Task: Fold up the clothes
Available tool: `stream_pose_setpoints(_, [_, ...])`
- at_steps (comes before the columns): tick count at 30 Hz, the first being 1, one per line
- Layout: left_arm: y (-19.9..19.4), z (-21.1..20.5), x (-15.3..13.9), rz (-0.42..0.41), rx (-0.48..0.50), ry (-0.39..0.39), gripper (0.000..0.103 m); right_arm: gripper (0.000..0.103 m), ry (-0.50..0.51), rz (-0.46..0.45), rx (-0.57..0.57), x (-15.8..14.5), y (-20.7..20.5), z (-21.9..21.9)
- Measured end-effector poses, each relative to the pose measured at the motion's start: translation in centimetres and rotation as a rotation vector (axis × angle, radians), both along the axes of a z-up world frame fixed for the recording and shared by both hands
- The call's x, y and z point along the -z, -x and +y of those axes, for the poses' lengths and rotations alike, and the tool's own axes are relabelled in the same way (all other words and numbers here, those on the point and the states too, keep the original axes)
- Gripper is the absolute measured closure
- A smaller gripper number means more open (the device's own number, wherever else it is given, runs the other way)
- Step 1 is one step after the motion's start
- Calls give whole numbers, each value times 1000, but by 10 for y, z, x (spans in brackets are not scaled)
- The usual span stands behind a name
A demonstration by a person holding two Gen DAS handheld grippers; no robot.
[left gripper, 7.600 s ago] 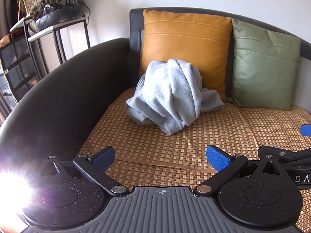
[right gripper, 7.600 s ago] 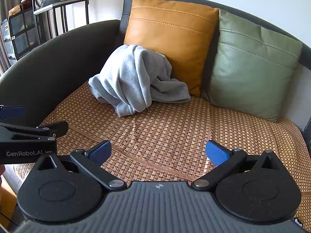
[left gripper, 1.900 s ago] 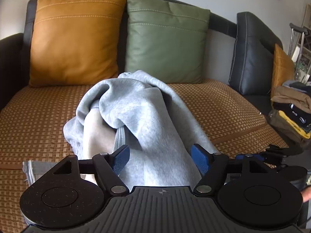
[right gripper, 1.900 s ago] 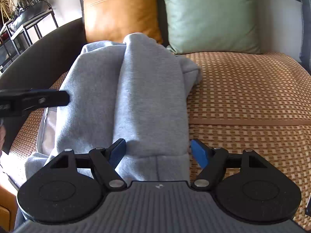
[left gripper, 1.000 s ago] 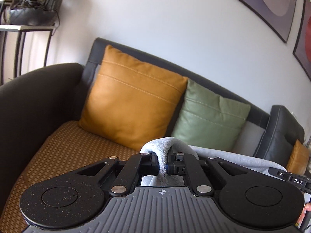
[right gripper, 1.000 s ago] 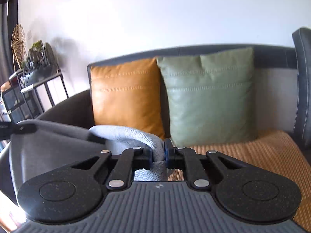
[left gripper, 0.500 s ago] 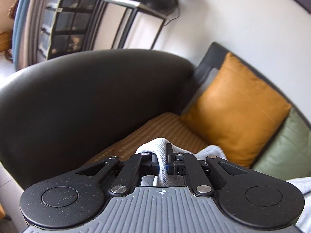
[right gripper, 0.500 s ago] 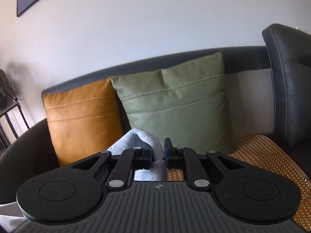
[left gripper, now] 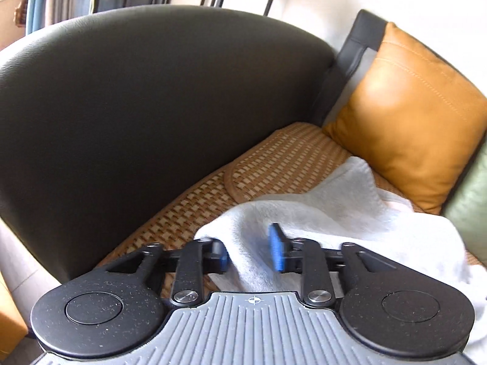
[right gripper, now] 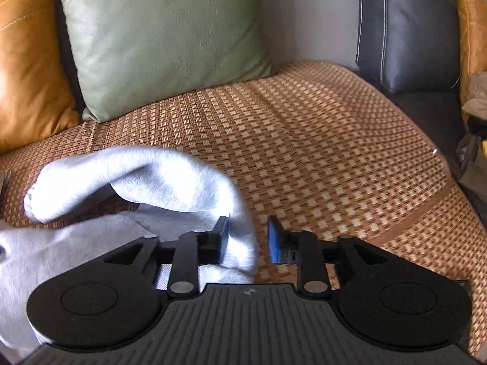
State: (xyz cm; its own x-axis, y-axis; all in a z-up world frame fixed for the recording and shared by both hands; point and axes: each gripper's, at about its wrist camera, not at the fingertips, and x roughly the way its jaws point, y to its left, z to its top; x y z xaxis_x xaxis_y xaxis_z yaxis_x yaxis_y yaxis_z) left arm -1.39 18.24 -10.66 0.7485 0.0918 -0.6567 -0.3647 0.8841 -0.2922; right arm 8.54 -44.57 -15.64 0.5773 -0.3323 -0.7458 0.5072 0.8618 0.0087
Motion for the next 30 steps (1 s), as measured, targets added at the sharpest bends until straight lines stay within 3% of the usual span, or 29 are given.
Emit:
stream_pose_setpoints(1, [10, -1, -4, -10, 4, 10, 38, 44, 15, -33, -17, -8, 13, 4])
stream_pose_setpoints(2, [22, -2, -9, -21, 9, 14, 35, 41, 22, -69, -37, -17, 27, 10])
stream_pose_setpoints(7, [73, -28, -27, -29, 142, -3, 24, 33, -129, -148, -195, -31, 87, 40])
stream_pose_setpoints(13, [110, -68, -2, 42, 258, 19, 20, 28, -316, -206, -375, -33, 148, 80])
stream_pose_setpoints(19, [110, -94, 30, 87, 227, 208, 20, 28, -478, -163, -377, 0, 160, 107])
stream_pose_setpoints(25, [90, -113, 35, 76, 245, 221, 17, 25, -609, -153, -321, 7, 149, 111])
stream_pose_setpoints(30, [77, -115, 46, 90, 232, 244, 19, 24, -590, -110, -340, 9, 134, 121])
